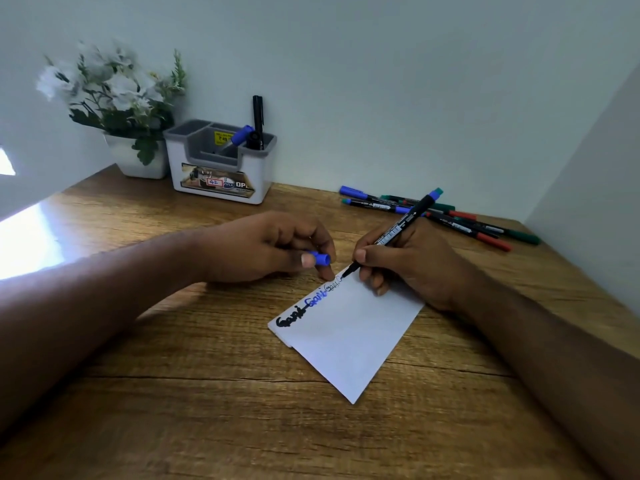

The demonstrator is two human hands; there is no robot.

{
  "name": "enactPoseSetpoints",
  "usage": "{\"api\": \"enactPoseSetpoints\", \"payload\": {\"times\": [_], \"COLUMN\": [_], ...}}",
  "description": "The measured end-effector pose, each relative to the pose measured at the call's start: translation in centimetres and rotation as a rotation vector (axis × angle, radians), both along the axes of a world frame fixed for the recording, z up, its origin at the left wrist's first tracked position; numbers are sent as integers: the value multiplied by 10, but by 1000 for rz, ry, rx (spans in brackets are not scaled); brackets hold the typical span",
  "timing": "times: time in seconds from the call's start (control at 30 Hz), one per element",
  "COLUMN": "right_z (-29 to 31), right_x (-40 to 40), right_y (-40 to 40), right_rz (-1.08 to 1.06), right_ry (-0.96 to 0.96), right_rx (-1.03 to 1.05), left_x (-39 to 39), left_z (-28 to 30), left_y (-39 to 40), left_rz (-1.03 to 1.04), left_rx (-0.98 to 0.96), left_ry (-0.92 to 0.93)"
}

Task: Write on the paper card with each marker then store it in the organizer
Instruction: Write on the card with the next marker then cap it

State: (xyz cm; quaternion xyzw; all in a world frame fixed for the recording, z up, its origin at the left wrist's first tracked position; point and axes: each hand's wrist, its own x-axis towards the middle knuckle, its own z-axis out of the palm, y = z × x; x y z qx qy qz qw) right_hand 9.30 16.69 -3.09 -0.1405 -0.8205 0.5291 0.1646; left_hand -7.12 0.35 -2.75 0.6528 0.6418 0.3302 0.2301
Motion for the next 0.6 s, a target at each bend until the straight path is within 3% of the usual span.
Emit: {"api": "enactPoseSetpoints", "payload": {"times": [0.6], "right_z": [1], "right_x": [1], "right_y": [-1], "right_rz": [-27], "right_ry": [1], "right_rx": [-11], "left_x": [-3], "left_z": [0], "left_y": [0], "left_rz": [-35], "left_rx": [-11], "left_ry": [12]}}
